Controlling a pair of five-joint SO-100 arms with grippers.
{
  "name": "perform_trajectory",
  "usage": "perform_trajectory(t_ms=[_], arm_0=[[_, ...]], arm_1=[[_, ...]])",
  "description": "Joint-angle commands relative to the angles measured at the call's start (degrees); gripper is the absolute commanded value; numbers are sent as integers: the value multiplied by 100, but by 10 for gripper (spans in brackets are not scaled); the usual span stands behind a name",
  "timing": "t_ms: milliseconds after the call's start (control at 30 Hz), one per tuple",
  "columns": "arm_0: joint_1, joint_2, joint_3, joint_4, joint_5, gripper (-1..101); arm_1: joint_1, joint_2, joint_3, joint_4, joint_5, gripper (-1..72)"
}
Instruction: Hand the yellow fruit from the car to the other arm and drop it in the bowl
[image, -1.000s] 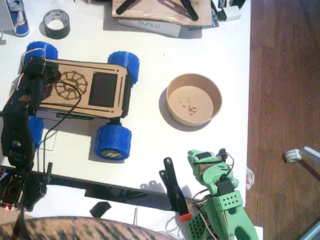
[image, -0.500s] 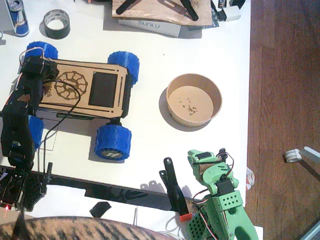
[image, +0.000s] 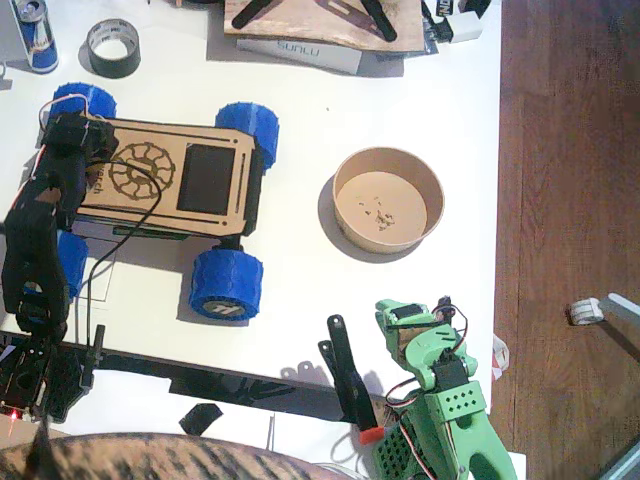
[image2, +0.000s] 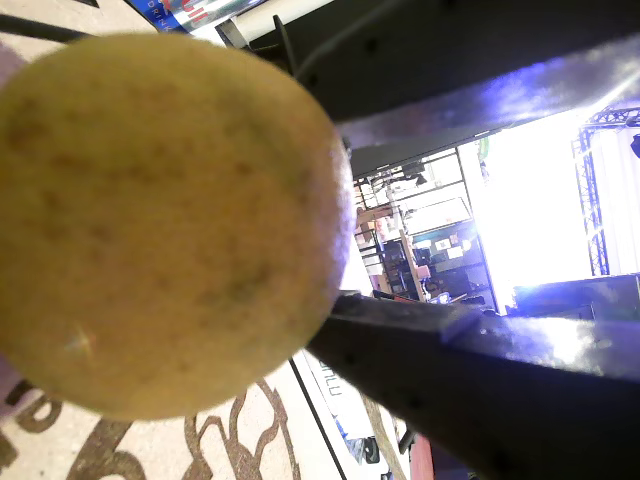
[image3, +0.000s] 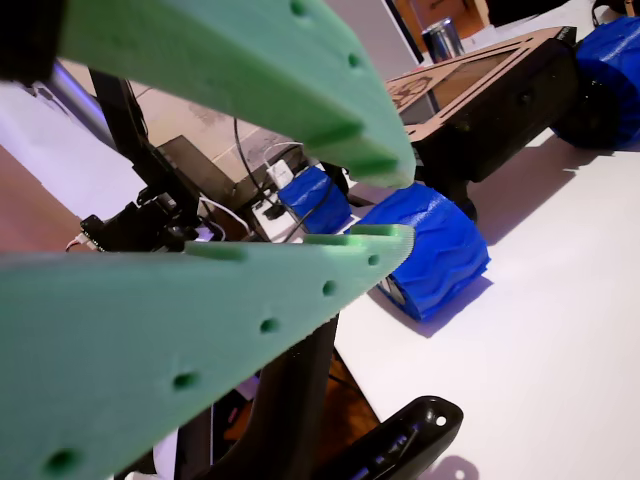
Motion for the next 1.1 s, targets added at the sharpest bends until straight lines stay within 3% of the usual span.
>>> perform_trajectory(t_ms=[0,133,233,433,633,900,1000,1067], arm_0=[[35,44,-97,53,35,164],[35,53,-97,132,35,340],[35,53,-97,202,35,410],[26,18,-88,378,35,441],[26,18,-88,554,26,542],[26,18,-88,563,26,545],[26,18,-88,554,26,443],[26,9,-88,554,26,439]], arm_1=[[53,-18,-229,26,-70,0],[53,-18,-229,26,-70,0],[53,-18,-229,26,-70,0],[53,-18,-229,35,-70,0],[53,-18,-229,35,-70,0],[105,-44,-229,35,-79,0],[105,-44,-229,35,-79,0],[105,-44,-229,35,-79,0]])
